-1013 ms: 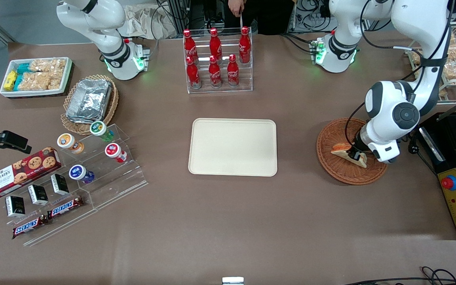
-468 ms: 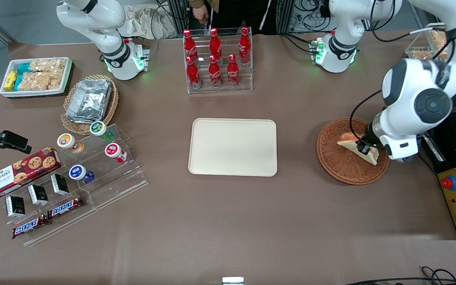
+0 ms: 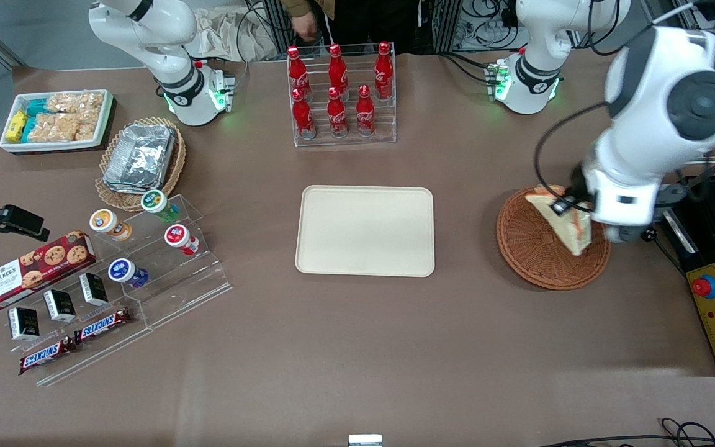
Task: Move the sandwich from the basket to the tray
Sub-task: 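Lift the sandwich out of the basket with the left gripper, then carry the sandwich over the cream tray with the left gripper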
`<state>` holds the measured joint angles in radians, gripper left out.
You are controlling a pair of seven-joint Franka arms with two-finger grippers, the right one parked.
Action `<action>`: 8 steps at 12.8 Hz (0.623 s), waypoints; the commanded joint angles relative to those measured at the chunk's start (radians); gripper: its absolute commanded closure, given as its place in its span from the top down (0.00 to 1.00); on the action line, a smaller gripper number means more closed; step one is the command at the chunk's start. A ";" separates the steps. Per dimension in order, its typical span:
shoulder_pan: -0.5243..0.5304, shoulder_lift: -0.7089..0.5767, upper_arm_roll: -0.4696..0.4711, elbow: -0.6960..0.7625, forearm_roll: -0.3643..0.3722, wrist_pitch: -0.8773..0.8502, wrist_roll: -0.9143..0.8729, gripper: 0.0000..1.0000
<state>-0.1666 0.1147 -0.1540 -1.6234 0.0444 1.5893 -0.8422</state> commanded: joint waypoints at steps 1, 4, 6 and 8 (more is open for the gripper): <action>0.002 0.040 -0.112 0.027 0.011 -0.025 0.124 0.04; -0.011 0.144 -0.238 0.031 0.014 0.007 0.138 0.04; -0.081 0.227 -0.251 0.030 0.029 0.116 0.120 0.04; -0.135 0.316 -0.251 0.031 0.077 0.179 0.089 0.04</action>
<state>-0.2625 0.3427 -0.4030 -1.6274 0.0779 1.7321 -0.7363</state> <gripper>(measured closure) 0.841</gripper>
